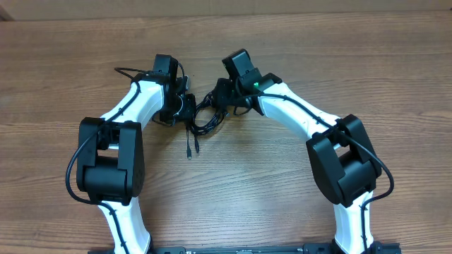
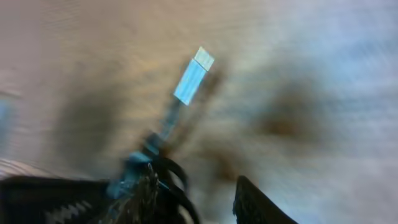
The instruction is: Untangle cables
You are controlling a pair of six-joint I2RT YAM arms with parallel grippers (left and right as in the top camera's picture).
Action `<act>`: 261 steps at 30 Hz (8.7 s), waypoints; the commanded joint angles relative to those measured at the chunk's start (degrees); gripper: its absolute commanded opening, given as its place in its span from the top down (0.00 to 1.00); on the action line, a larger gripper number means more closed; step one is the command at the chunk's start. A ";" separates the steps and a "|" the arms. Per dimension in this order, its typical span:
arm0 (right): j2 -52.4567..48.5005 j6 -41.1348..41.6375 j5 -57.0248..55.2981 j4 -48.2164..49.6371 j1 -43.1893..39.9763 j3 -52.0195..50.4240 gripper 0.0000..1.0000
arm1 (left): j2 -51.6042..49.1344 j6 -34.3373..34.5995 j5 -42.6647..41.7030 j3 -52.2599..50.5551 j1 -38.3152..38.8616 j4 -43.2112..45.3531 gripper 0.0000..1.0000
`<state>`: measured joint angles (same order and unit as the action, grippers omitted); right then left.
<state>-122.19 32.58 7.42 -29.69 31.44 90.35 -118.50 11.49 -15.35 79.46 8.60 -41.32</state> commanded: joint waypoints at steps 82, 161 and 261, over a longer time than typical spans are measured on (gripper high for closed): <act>-5.88 -11.89 23.06 -15.41 -3.48 -0.42 0.81 | -2.14 -17.68 8.31 3.91 11.63 2.36 0.83; -5.88 -8.41 12.09 -14.53 -3.48 -0.42 0.84 | -4.02 -14.88 20.72 8.07 10.49 -4.61 0.85; -5.88 -8.59 12.07 -13.44 -3.48 -0.42 0.84 | -3.21 -57.05 -63.98 16.22 -8.37 -39.58 0.96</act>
<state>-126.91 23.90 24.62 -43.33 28.49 90.74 -122.13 -33.50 -66.81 92.27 1.02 -76.31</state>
